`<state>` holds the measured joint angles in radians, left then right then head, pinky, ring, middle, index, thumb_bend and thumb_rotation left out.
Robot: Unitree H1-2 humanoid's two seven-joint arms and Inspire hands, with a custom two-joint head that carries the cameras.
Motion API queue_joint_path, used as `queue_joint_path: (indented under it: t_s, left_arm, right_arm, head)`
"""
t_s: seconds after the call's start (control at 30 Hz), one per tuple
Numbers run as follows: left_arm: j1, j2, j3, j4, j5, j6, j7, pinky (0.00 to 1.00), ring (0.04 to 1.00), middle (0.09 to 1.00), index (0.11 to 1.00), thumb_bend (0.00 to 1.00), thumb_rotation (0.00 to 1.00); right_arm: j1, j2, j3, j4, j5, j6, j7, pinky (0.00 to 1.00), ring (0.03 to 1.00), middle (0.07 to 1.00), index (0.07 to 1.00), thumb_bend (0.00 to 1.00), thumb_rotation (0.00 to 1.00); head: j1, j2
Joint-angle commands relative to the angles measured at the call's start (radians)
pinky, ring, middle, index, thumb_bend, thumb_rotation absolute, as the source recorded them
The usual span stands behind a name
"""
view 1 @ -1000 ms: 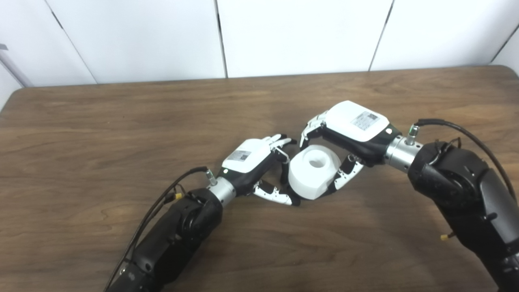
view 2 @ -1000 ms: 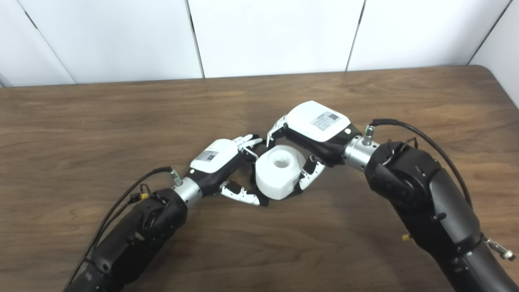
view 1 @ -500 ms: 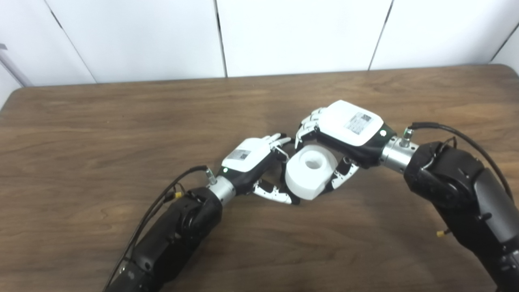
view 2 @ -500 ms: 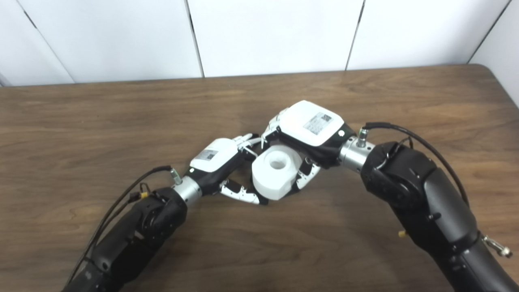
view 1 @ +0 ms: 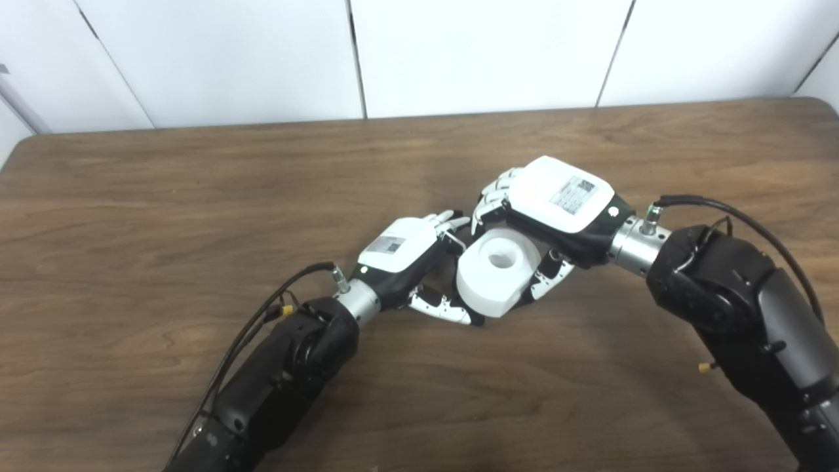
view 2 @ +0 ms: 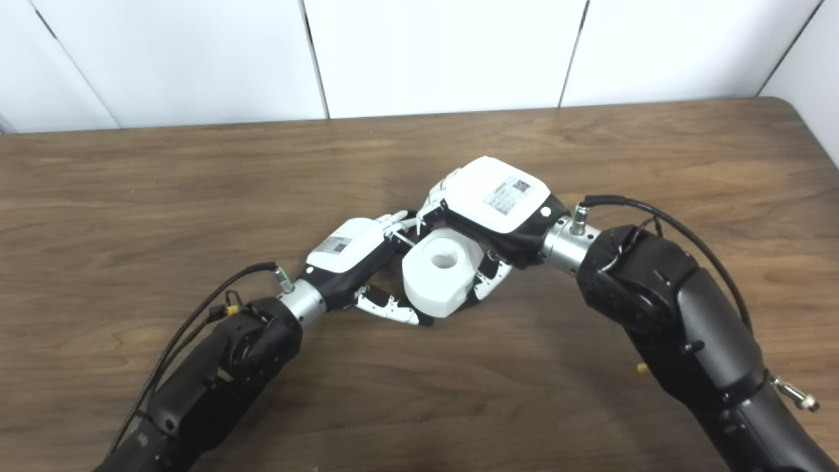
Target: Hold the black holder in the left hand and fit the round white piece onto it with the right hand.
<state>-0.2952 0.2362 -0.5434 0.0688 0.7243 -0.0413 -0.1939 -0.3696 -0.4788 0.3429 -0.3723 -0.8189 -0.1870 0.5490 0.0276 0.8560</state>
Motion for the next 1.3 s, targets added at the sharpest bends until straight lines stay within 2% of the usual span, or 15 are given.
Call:
queue_joint_path:
  t_s: [0.0, 0.13, 0.5, 0.57, 1.27]
  left_arm:
    - [0.064, 0.039, -0.032, 0.052, 0.016, 0.054, -0.100, 0.92, 0.971, 0.927, 0.483, 0.52, 0.07]
    - [0.063, 0.042, -0.031, 0.061, 0.012, 0.048, -0.098, 0.92, 0.971, 0.928, 0.483, 0.52, 0.07]
    - [0.070, 0.048, -0.027, 0.058, 0.006, 0.042, -0.095, 0.92, 0.968, 0.926, 0.484, 0.52, 0.07]
    - [0.071, 0.049, -0.027, 0.059, 0.003, 0.040, -0.095, 0.92, 0.969, 0.929, 0.484, 0.52, 0.07]
    - [0.068, 0.052, -0.024, 0.056, -0.005, 0.042, -0.097, 0.92, 0.969, 0.925, 0.484, 0.52, 0.07]
  right_arm:
    - [-0.018, 0.006, -0.001, -0.006, 0.013, -0.020, -0.010, 0.78, 0.777, 0.691, 0.481, 0.53, 0.14]
    - [-0.036, 0.006, -0.022, -0.029, 0.034, 0.001, 0.002, 0.84, 0.785, 0.690, 0.480, 0.53, 0.14]
    - [-0.081, 0.013, -0.062, -0.071, 0.041, 0.019, 0.030, 0.82, 0.794, 0.695, 0.480, 0.52, 0.14]
    - [-0.083, 0.014, -0.067, -0.072, 0.041, 0.013, 0.023, 0.78, 0.782, 0.689, 0.480, 0.52, 0.14]
    - [-0.064, 0.005, -0.061, -0.059, 0.022, 0.012, 0.046, 0.79, 0.779, 0.688, 0.480, 0.53, 0.14]
  head:
    - [0.001, 0.000]
    - [-0.008, -0.005]
    - [-0.019, -0.009]
    - [-0.020, -0.009]
    - [-0.022, -0.005]
